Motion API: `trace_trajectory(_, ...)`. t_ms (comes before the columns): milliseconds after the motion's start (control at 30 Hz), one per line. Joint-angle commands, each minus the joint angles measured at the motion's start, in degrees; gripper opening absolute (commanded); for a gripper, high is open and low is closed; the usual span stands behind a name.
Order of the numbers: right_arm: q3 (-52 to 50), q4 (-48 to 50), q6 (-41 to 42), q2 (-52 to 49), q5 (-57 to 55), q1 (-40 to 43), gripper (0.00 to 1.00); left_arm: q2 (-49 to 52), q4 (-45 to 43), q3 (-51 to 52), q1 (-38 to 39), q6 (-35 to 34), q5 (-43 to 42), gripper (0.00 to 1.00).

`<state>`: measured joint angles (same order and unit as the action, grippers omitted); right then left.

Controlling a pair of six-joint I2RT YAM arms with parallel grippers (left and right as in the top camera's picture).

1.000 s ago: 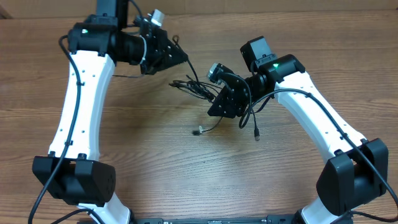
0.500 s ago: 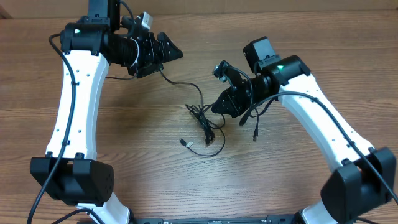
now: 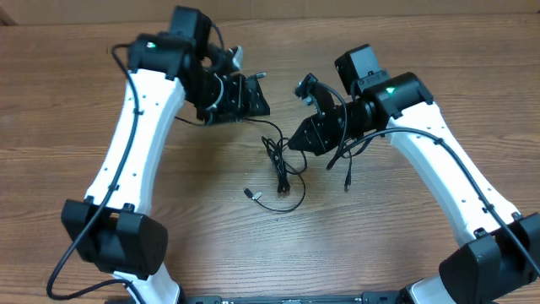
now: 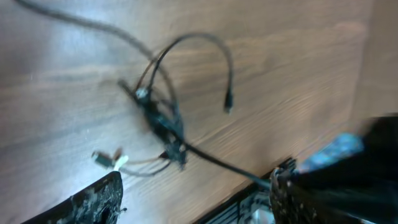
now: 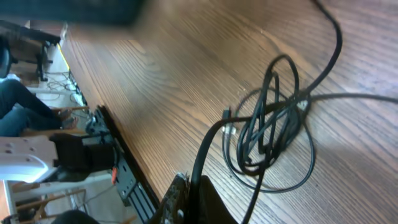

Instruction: Untangle cables

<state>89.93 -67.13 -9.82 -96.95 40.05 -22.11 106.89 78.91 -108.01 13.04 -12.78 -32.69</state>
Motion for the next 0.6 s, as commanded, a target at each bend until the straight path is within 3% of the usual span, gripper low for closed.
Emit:
trace_trajectory(0,3.5,-0.1,2.6,1.4,0.5,0.5,0.04,1.4,1.4,2.6,0.5,-1.9,6.1,0.75)
trace_trajectory(233,3.6,0.2,5.4,1.4,-1.9,0.7,0.04,1.5,-2.9,9.2,1.2,-11.7,7.3,0.72)
trace_trajectory(567,3.6,0.3,5.4,1.4,-2.1,0.7,0.04,1.5,-23.4,21.8,4.7,-24.8,-2.0,0.71)
